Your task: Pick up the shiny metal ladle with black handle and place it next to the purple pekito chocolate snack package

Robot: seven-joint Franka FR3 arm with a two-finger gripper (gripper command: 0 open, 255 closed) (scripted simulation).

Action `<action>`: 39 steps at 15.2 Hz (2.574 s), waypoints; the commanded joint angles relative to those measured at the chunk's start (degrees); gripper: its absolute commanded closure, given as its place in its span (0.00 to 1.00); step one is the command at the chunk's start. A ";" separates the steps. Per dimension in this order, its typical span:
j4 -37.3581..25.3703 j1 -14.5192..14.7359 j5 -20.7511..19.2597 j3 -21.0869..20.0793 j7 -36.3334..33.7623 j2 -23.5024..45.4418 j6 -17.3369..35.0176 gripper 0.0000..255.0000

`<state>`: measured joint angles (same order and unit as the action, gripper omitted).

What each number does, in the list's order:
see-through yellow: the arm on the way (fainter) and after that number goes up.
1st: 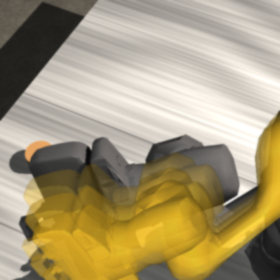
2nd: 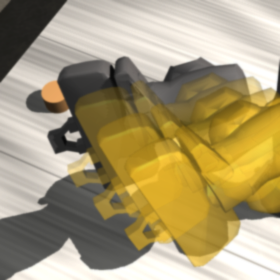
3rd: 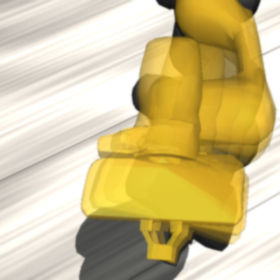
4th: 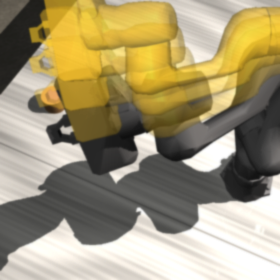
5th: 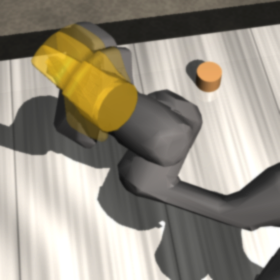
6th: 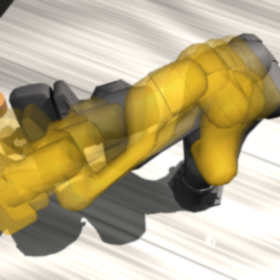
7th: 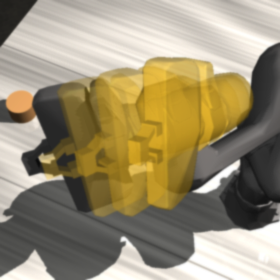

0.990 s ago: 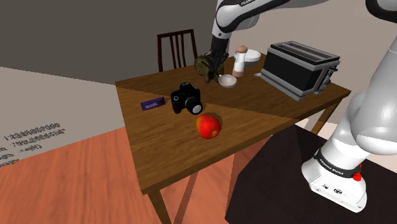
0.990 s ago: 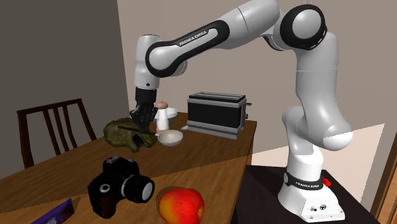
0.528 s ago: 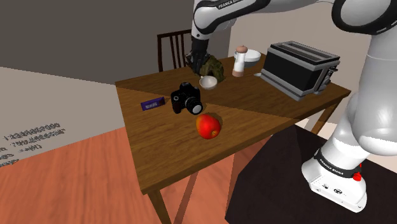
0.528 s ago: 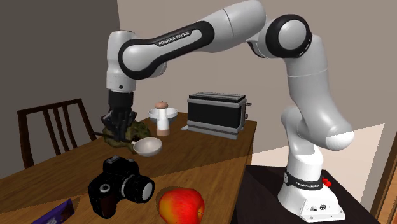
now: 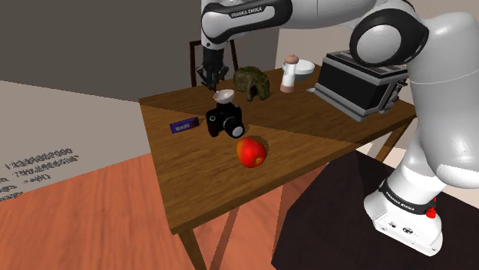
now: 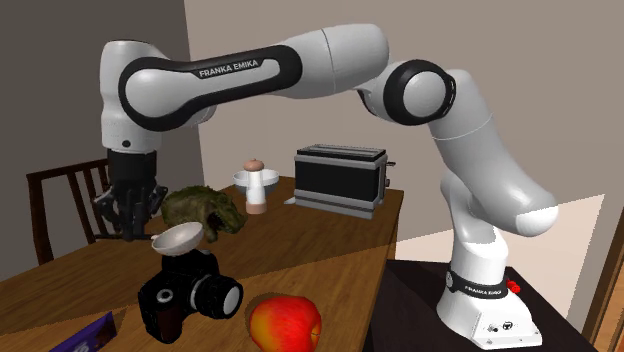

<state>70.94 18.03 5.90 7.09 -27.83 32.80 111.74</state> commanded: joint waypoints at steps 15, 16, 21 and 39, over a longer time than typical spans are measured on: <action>0.79 0.68 0.40 -0.53 -0.74 5.90 6.70 1.00; 1.24 0.69 0.44 -0.55 -0.70 6.09 7.34 1.00; 3.21 0.69 0.63 -0.68 -0.49 7.25 10.46 1.00; 2.34 0.72 0.20 -0.46 -0.72 3.65 6.00 0.00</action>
<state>73.68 18.83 6.17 6.56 -28.60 37.25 119.00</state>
